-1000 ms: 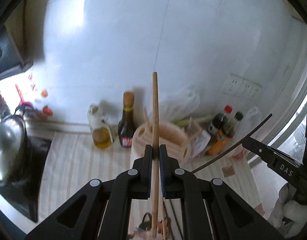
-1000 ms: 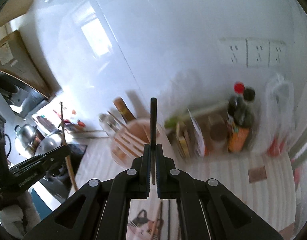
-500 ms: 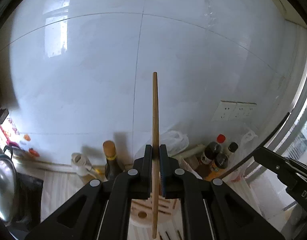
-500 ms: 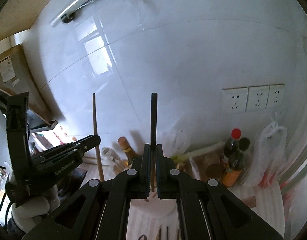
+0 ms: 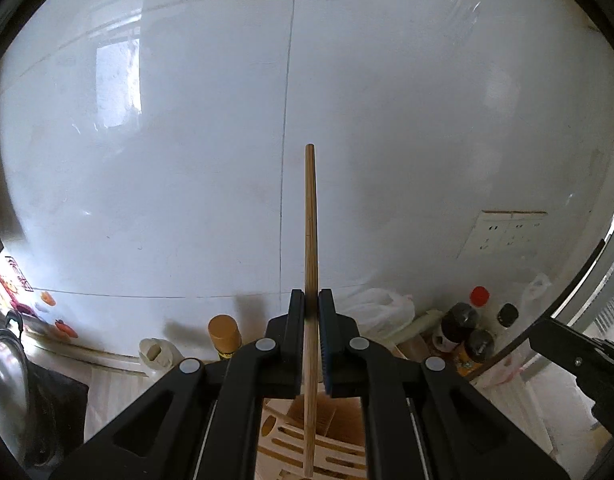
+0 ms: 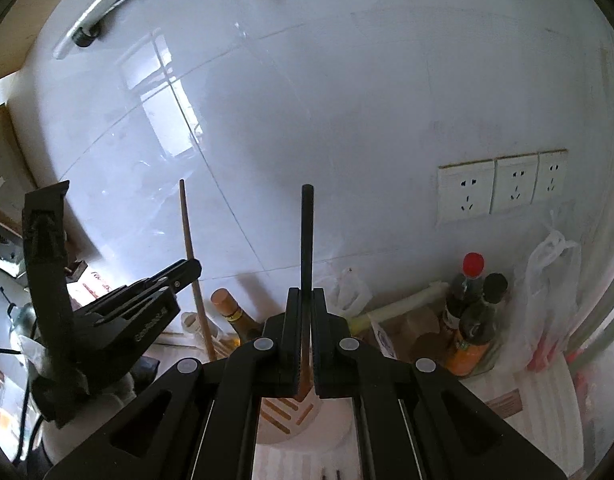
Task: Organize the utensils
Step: 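Raise both held chopsticks over the cream utensil holder, then drop both chopsticks into the holder by opening both tools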
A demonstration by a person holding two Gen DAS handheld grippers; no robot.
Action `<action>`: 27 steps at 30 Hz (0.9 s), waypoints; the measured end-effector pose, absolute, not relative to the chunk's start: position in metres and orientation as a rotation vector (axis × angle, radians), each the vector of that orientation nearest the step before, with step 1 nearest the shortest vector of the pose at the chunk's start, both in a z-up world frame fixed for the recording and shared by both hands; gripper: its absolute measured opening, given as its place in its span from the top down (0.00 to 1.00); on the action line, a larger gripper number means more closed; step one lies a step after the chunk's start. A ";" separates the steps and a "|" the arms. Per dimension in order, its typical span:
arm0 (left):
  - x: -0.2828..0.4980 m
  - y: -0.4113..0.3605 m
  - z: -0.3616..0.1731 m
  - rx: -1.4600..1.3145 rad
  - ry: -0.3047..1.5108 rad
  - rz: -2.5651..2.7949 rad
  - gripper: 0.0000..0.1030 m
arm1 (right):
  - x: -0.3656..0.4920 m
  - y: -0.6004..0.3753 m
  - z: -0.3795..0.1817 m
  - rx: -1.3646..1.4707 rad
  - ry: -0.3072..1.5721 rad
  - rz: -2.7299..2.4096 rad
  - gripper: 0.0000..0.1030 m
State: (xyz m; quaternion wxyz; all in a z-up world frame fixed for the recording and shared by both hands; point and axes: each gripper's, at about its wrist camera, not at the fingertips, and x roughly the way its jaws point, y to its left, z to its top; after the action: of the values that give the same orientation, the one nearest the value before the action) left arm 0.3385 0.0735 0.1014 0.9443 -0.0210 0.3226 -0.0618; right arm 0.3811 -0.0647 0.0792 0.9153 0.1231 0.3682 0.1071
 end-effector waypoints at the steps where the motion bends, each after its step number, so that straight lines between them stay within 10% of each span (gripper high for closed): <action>1: 0.342 0.073 0.099 -0.042 0.662 -0.126 0.96 | 0.383 -0.063 0.077 0.257 0.759 0.220 0.96; 27: 0.394 0.072 0.045 -0.095 0.767 -0.219 0.96 | 0.407 -0.052 0.028 0.286 0.849 0.231 0.96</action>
State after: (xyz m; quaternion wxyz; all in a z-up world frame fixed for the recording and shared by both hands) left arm 0.3940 0.0715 0.0451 0.9205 -0.0464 0.3731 -0.1066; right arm 0.4066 -0.0519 0.0276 0.8949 0.1382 0.4095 0.1115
